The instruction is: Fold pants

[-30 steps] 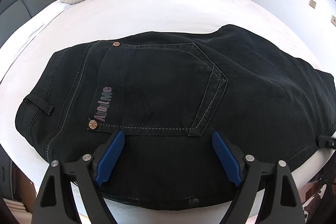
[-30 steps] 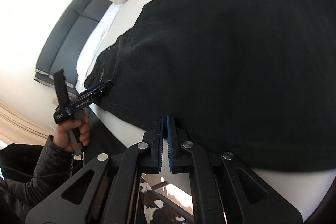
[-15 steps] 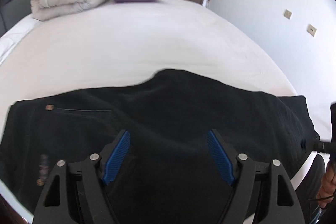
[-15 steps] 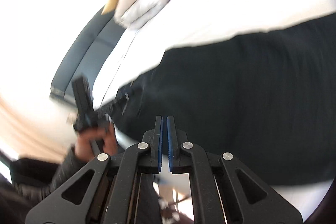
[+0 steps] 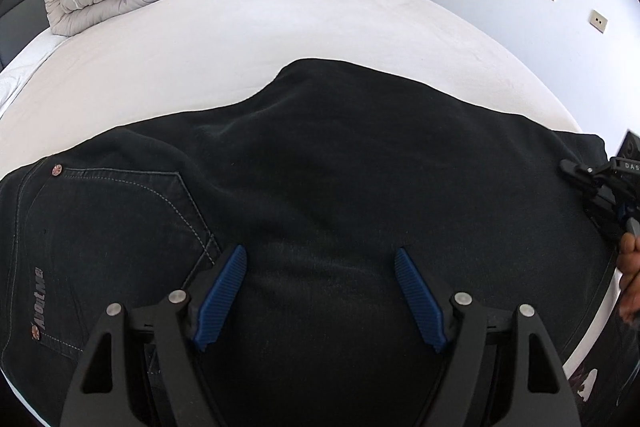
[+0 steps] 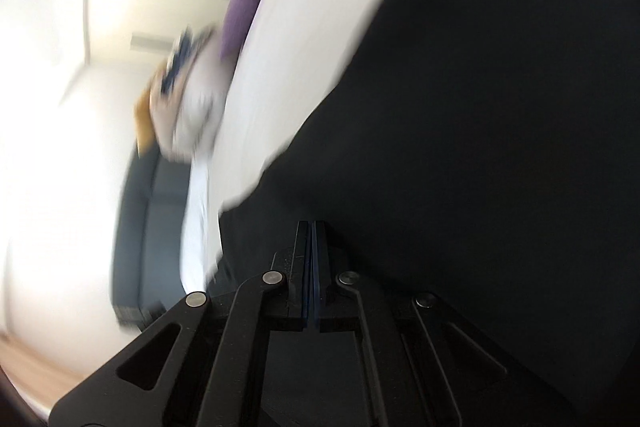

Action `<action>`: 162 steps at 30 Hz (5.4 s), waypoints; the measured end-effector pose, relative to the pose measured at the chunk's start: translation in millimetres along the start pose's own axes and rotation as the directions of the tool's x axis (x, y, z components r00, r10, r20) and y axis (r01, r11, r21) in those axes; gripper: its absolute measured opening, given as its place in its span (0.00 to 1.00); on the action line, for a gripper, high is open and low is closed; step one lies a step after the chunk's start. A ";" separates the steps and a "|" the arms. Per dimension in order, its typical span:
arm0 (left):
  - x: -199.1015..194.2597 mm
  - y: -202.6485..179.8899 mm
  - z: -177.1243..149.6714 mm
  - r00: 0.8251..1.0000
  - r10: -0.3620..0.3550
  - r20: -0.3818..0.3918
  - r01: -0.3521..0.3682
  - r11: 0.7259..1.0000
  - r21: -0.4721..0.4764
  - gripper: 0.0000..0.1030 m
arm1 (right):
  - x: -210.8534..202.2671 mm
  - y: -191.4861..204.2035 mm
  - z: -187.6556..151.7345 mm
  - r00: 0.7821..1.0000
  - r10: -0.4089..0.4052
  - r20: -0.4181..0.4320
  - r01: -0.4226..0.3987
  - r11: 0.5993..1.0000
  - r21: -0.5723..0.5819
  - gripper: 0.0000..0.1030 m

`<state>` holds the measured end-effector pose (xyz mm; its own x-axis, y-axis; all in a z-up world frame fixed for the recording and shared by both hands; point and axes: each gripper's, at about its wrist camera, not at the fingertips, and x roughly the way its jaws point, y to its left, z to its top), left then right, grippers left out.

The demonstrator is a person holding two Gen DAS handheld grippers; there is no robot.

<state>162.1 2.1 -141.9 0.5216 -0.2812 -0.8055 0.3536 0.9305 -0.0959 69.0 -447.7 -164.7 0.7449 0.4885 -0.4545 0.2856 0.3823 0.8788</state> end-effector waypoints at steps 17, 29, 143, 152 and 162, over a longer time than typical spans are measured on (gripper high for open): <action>-9.0 -2.8 -14.3 0.999 0.017 0.051 -0.015 0.999 -0.038 0.76 | -177.8 -5.0 30.4 0.883 -0.120 0.454 0.137 0.991 -0.004 0.03; -11.5 16.9 51.5 0.997 -0.069 0.046 0.071 0.996 -0.045 0.76 | 100.9 55.9 -54.5 0.977 -0.038 -0.208 0.011 0.991 -0.130 0.03; -8.5 -46.0 -26.9 0.954 -0.298 0.011 0.298 0.948 -0.116 0.56 | -157.4 -99.1 -62.4 0.927 0.055 0.371 -0.136 0.971 0.197 0.85; -9.4 -44.3 -31.3 0.956 -0.294 0.006 0.292 0.949 -0.115 0.56 | -150.4 -89.8 -53.8 0.918 0.070 0.391 -0.172 0.957 0.233 0.80; -8.8 -40.1 -33.9 0.951 -0.309 0.017 0.309 0.942 -0.132 0.56 | -124.7 -85.1 -35.0 0.928 0.009 0.372 -0.119 0.954 0.275 0.29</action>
<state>117.0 -24.8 -150.7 0.3998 -0.5591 -0.7263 0.3916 0.8206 -0.4162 -69.3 -513.6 -187.9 0.9180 0.1653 -0.3604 0.3498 0.0905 0.9324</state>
